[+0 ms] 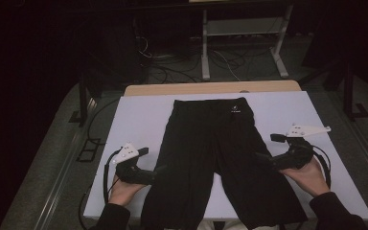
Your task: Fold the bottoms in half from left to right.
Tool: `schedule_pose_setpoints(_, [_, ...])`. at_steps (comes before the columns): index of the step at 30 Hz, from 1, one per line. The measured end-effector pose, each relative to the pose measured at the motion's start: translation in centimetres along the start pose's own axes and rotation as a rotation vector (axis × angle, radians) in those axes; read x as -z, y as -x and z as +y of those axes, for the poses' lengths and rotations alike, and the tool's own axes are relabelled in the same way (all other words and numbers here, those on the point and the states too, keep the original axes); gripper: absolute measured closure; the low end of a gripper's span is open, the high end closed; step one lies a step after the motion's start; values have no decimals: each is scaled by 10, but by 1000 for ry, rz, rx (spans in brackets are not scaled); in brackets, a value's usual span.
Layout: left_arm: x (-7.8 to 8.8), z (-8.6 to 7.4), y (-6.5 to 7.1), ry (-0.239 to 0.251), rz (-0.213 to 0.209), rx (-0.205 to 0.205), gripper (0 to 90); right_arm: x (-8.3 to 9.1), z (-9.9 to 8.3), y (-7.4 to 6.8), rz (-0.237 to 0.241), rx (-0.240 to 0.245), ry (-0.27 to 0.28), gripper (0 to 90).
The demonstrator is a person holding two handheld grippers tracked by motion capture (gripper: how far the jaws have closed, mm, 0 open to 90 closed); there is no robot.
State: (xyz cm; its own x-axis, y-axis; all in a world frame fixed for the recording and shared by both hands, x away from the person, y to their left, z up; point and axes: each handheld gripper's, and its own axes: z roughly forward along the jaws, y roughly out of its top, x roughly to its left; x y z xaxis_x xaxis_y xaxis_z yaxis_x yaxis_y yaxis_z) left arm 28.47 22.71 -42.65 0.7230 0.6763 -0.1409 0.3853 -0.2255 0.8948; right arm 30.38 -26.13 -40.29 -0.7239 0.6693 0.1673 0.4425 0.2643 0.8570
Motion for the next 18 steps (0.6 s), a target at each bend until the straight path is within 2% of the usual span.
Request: schedule_pose_setpoints(18, [0,0,1,-1,-3,-1,0,-18,32,1,21,36,-25,0])
